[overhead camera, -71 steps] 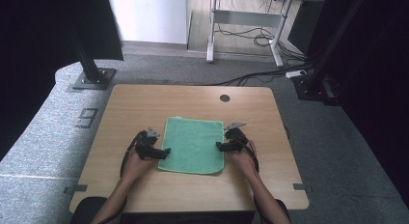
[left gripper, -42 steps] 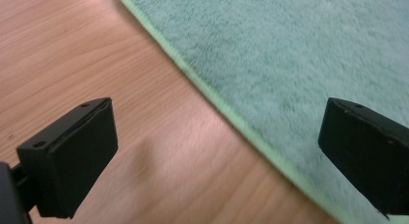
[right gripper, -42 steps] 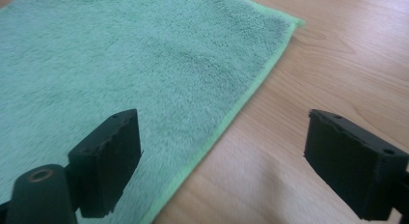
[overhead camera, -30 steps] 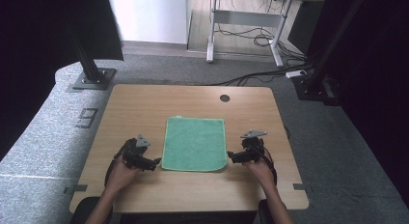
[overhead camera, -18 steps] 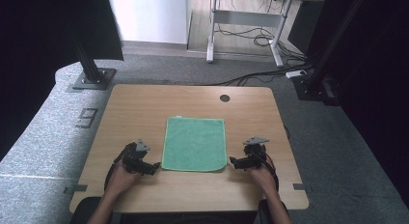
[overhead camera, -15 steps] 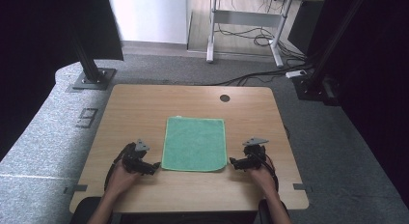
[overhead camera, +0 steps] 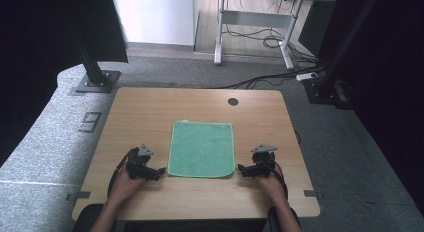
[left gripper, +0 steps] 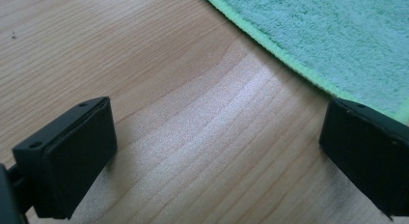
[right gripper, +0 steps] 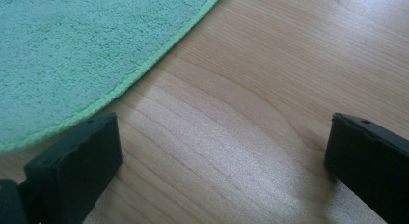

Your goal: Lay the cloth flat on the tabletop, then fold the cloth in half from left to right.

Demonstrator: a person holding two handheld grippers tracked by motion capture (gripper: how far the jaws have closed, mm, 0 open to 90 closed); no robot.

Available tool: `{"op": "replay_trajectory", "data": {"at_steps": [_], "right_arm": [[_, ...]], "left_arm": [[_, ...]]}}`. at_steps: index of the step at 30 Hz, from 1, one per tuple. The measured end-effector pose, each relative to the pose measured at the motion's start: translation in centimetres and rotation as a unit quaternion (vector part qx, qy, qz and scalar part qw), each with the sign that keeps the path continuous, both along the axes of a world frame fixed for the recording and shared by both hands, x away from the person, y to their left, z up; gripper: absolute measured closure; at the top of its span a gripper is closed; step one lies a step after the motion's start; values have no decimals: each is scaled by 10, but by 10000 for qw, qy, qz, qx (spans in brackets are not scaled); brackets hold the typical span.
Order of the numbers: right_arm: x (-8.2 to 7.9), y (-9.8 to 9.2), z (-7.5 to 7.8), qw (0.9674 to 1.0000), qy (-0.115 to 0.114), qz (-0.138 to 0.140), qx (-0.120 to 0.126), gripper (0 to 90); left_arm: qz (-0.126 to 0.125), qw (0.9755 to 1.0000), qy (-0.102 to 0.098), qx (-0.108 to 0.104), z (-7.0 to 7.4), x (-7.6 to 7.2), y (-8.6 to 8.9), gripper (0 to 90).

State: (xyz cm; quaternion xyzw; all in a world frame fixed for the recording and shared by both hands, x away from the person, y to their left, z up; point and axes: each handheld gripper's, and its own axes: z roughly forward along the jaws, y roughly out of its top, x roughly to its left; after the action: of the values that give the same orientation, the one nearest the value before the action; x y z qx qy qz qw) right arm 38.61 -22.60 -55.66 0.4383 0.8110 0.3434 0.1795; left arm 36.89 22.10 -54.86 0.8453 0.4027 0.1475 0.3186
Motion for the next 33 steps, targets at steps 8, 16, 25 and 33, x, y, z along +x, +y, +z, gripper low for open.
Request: {"op": "replay_trajectory", "data": {"at_steps": [8, 16, 25, 33], "right_arm": [[0, 0, 0, 10000, 3, 6, 5, 0], [-2, 1, 1, 10000, 54, -11, -2, 0], [-5, 7, 20, 9999, 21, -21, 165, 0], [-12, 28, 32, 9997, -18, 122, 229, 0]], "left_arm": [[-14, 10000, 9, -3, 0, 1, 1, 0], [-26, 9998, 105, 141, 5, 6, 1, 0], [99, 9998, -185, 49, 26, 30, 1, 0], [-6, 9998, -163, -75, 18, 53, -26, 0]]}}
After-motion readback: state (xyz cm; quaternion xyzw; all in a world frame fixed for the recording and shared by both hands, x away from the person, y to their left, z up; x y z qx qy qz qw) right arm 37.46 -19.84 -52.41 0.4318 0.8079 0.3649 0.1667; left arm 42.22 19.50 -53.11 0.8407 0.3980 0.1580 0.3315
